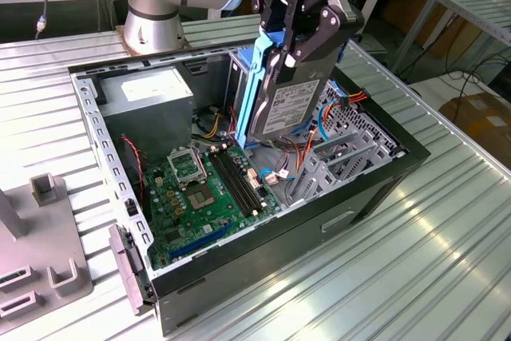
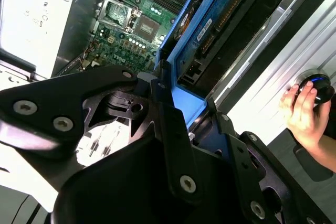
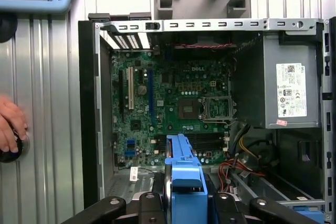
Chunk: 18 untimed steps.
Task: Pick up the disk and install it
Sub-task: 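Insert the disk into the insertion slot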
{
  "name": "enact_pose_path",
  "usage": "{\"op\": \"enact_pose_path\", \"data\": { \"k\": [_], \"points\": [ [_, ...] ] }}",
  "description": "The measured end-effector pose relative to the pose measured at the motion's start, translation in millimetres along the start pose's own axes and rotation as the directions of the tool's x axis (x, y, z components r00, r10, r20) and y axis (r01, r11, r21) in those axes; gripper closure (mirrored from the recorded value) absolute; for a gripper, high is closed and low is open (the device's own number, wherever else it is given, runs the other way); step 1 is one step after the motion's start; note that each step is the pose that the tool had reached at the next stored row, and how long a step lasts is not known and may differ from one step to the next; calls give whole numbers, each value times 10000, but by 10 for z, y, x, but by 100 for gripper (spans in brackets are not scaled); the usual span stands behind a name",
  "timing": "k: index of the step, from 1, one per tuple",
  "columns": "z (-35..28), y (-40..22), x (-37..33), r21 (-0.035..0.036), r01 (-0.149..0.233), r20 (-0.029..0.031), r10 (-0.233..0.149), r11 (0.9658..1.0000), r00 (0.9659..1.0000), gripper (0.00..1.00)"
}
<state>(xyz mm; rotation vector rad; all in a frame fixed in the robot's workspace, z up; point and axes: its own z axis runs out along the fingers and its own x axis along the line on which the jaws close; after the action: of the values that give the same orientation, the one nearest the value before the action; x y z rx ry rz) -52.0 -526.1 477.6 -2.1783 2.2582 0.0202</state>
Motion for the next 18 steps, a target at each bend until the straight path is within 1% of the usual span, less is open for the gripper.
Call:
{"op": "enact_pose_path", "data": {
  "k": [2,4,11,13,15,16,18],
  "points": [
    [0,-22,24,0,0,0,0,10000,10000,63],
    [1,-24,35,0,-1,0,1,10000,10000,63],
    [0,-24,40,-1,0,-2,0,10000,10000,63],
    [1,-25,53,0,1,0,-1,10000,10000,63],
    [0,-27,97,0,0,0,0,10000,10000,63],
    [-1,-29,147,0,0,-1,0,10000,10000,63],
    [-1,-36,175,0,0,-1,0,10000,10000,63]
  ]
}}
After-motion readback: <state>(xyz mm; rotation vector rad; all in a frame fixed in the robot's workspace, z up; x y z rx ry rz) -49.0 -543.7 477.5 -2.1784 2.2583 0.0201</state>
